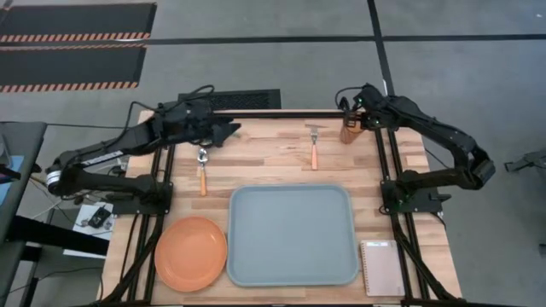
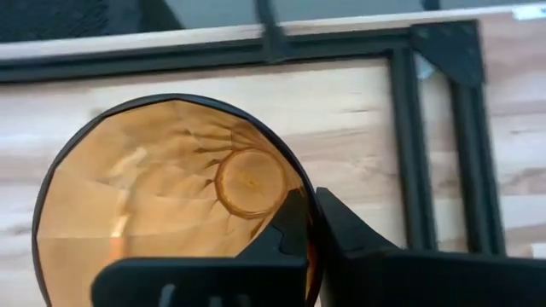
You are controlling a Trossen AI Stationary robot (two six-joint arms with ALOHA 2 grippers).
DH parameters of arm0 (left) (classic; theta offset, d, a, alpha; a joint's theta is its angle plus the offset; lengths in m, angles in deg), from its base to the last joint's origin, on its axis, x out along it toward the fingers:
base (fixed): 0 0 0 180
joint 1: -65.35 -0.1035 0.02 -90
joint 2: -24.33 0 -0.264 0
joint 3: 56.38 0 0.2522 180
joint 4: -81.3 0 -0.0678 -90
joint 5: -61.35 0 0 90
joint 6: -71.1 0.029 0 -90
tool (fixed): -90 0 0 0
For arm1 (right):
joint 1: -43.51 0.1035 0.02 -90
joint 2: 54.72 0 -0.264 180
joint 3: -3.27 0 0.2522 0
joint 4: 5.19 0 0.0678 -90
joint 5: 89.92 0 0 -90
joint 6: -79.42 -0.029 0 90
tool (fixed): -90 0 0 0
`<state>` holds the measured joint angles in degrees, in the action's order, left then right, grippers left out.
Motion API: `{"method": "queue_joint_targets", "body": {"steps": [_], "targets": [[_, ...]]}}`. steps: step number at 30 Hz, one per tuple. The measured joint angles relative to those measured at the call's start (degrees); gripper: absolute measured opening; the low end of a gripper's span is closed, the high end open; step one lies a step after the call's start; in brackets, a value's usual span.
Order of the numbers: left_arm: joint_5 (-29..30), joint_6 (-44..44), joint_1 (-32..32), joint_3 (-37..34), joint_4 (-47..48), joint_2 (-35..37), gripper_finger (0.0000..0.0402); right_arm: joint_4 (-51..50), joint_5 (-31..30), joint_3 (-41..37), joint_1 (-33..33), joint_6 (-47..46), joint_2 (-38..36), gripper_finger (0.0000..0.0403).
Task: Pick and place plate/cup/fork/spoon on tray
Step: Put the orange cup on the top of the gray tray
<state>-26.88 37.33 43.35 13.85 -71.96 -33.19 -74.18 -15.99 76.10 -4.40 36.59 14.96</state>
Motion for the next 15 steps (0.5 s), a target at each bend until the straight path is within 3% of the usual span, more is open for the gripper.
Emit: {"method": "queue_joint_targets", "body": {"steps": [4,15], "targets": [[-1.82,-4.38,-1.59,0.00,-2.45,-4.91,0.0266,0.64,-0.52,4.21,3.59,0.80,-0.03,0.0010],[-18.92,-9.98,-6.31,0.00,-10.09,-17.55,0.0311,-0.10,1.38,12.17,15.71,4.50,-0.10,0.0011]]}}
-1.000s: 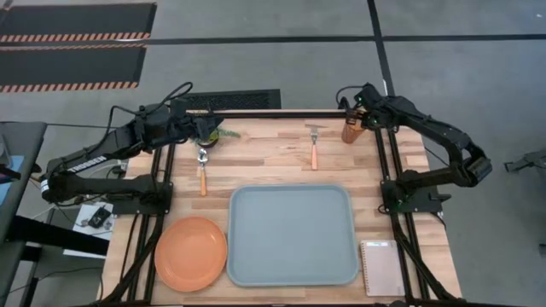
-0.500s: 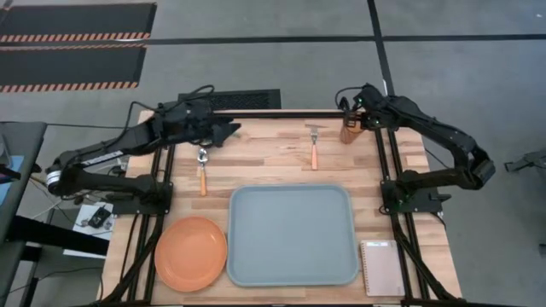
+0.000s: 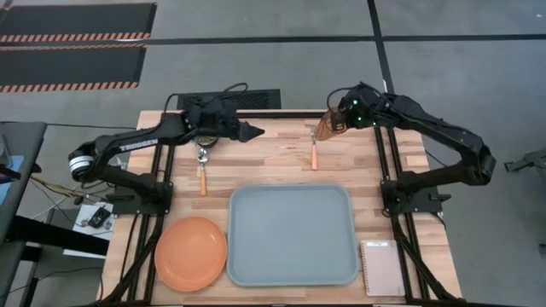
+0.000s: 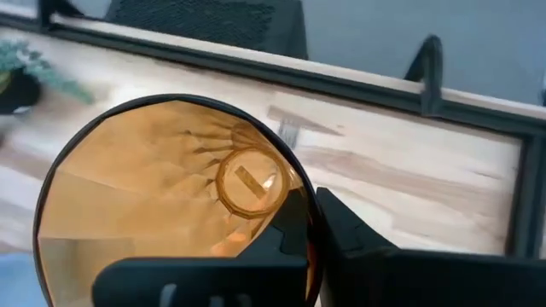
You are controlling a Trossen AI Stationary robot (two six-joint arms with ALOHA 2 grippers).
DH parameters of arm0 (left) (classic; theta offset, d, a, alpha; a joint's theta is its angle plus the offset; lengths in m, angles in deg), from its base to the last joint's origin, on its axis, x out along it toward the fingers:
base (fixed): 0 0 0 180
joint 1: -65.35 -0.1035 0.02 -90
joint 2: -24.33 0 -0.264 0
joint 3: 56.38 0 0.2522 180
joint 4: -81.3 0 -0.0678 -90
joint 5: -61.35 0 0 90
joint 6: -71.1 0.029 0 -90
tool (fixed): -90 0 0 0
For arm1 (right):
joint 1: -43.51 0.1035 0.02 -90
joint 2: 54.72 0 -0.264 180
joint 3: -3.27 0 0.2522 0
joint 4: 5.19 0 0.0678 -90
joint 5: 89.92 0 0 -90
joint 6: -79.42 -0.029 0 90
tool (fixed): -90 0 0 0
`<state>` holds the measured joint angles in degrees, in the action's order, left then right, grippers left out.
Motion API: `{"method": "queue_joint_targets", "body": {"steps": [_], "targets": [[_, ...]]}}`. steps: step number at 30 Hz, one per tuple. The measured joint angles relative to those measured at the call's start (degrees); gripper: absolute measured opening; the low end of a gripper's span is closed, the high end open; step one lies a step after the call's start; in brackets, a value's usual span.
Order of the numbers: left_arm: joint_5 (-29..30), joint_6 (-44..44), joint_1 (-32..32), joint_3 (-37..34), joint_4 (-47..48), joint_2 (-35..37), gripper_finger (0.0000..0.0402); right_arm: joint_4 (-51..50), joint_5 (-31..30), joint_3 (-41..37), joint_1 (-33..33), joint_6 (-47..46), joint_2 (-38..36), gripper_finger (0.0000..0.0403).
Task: Pick and place plate/cup/fork/spoon on tray
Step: Put the orange cup on the top of the gray tray
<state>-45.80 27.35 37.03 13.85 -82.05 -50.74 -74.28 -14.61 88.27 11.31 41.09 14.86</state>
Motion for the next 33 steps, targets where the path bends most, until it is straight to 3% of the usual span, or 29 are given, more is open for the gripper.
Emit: {"method": "queue_joint_targets", "body": {"steps": [6,11,17,23,28,33], "targets": [[-2.57,-3.74,-0.44,2.36,-0.48,-3.47,0.0313,1.29,-7.77,0.00,7.76,-0.58,1.14,0.0013],[-1.04,-2.78,0.95,8.93,3.41,-5.99,0.0314,3.42,-10.59,0.00,12.03,1.23,5.12,0.0013],[7.94,6.02,2.40,18.61,18.13,-9.96,0.0314,6.46,-18.65,1.29,16.26,5.07,9.68,0.0015],[9.79,13.89,4.21,23.06,18.49,-13.08,0.0314,7.95,-23.54,5.42,17.70,12.07,13.99,0.0017],[6.82,24.39,4.76,25.26,17.36,-14.31,0.0314,9.53,-24.20,8.51,17.70,20.39,16.19,0.0018],[14.72,30.14,5.95,25.66,16.86,-14.25,0.0313,13.65,-24.20,9.03,17.48,23.44,16.01,0.0019]]}}
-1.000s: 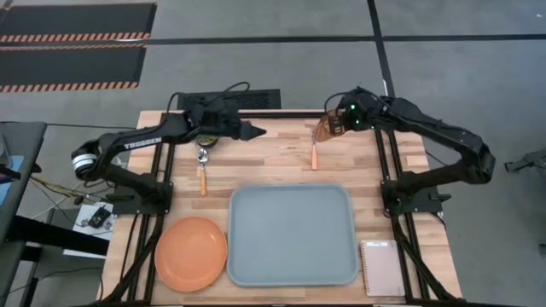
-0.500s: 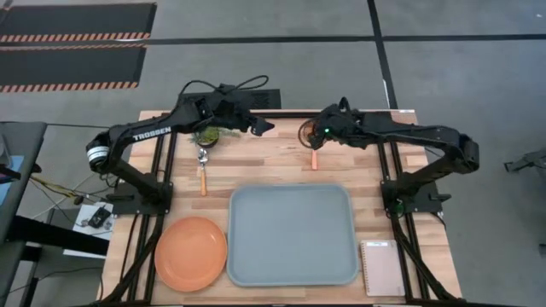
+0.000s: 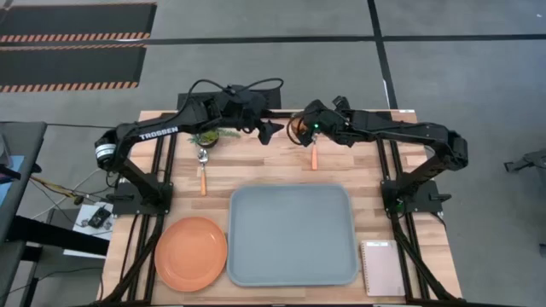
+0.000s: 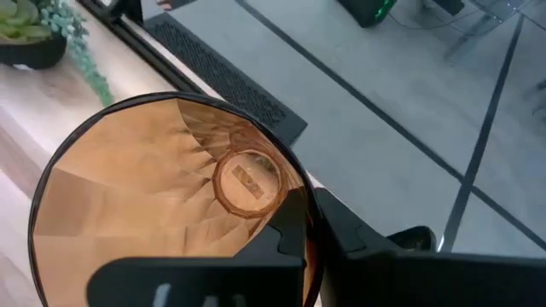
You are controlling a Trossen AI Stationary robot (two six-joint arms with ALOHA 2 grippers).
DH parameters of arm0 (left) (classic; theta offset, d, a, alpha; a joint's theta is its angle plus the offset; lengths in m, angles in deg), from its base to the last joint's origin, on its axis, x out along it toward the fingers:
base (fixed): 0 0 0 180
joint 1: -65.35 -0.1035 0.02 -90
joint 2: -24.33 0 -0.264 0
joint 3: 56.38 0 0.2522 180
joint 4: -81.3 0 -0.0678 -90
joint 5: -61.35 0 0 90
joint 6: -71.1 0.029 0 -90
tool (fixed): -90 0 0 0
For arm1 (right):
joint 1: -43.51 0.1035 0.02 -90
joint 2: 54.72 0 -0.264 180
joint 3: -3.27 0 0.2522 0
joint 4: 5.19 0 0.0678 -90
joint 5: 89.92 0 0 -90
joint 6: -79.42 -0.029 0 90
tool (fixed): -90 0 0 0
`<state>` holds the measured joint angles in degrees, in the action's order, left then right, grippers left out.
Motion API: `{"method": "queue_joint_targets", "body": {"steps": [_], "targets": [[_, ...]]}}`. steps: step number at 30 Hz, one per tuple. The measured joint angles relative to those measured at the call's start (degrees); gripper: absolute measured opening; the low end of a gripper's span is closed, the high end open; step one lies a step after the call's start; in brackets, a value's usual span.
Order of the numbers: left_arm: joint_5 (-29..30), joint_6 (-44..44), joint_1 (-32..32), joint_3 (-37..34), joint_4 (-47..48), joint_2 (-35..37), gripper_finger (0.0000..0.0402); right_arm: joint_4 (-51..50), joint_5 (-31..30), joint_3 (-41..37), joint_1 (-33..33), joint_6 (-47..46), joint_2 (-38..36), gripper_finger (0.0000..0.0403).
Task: Pick and place plate/cup/fork/spoon on tray
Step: Put the orange cup on the top of the gray tray
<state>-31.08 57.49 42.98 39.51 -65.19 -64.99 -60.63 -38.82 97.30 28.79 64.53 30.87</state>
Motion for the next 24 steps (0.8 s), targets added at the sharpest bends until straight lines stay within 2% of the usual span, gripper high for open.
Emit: {"method": "queue_joint_targets", "body": {"steps": [9,15,24], "targets": [[-0.72,0.40,1.27,0.01,-4.73,-2.33,0.0313,2.57,1.20,-0.02,-1.11,1.75,1.95,0.0019],[1.82,1.15,1.56,0.93,-2.97,-5.19,0.0313,4.06,1.89,-0.02,-0.94,2.83,3.80,0.0019],[1.42,0.51,0.24,1.14,-0.73,-5.78,0.0313,6.97,1.46,-0.11,1.29,7.59,4.43,0.0019]]}}
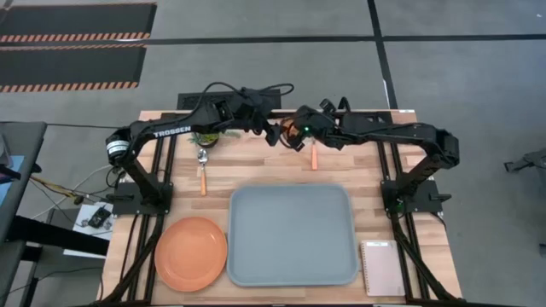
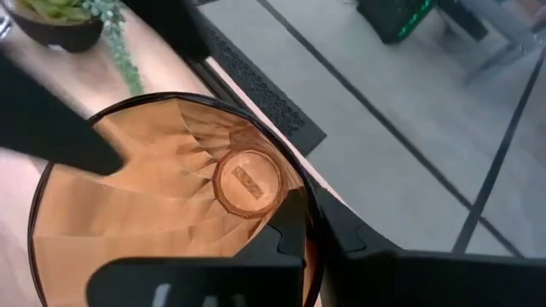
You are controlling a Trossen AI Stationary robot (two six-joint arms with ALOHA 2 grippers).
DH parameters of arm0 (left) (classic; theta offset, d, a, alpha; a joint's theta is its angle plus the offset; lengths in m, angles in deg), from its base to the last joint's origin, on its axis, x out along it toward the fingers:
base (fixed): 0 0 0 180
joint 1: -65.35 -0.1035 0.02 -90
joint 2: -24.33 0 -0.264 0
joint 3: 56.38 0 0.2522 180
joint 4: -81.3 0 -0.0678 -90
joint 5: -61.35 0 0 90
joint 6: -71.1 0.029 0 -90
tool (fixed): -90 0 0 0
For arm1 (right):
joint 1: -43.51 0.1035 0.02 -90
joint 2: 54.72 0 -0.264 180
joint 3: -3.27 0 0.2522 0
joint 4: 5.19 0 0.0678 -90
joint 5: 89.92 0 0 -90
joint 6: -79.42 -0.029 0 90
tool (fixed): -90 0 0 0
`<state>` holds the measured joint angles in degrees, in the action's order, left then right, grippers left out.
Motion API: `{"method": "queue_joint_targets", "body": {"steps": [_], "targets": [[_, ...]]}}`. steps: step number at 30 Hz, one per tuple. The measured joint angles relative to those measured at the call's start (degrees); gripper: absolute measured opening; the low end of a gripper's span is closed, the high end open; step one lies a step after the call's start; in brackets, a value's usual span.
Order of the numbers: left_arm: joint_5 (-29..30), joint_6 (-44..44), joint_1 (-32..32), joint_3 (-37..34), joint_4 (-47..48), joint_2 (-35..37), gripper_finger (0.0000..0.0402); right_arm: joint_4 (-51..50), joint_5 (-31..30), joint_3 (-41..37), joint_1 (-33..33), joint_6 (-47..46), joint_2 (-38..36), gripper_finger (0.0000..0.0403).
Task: Pick and place plate/cup/fork/spoon on tray
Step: Put the orange cup on the top of the gray tray
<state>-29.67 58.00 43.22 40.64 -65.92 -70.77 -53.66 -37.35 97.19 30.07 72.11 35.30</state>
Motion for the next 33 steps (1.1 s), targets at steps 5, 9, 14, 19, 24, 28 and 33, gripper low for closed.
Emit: {"method": "queue_joint_targets", "body": {"steps": [5,9,14,19,24,28,33], "targets": [[-2.23,-0.65,-0.61,0.09,1.24,-1.75,0.0304,4.10,-0.27,-0.01,1.61,3.27,0.03,0.0019],[-4.90,-3.46,-1.00,0.13,1.31,-2.61,0.0263,3.91,-0.04,-0.09,1.63,3.94,0.15,0.0019],[-1.21,-5.81,-0.63,0.17,1.61,-2.36,0.0189,3.41,0.04,-0.09,1.32,3.05,0.15,0.0020],[-1.91,-8.01,-0.78,0.16,1.26,-2.28,0.0112,4.10,0.17,-0.09,1.48,2.88,0.15,0.0030],[-2.19,-8.15,-0.61,-0.02,1.86,-2.33,0.0050,4.54,0.20,0.08,1.93,2.86,-0.01,0.0044],[-2.40,-8.15,-0.56,-0.07,1.94,-2.48,0.0013,4.98,0.39,0.20,1.93,2.90,-0.13,0.0047],[-2.73,-8.37,-0.52,-0.11,2.32,-2.50,0.0005,4.94,0.65,0.24,1.95,3.08,-0.17,0.0048]]}}
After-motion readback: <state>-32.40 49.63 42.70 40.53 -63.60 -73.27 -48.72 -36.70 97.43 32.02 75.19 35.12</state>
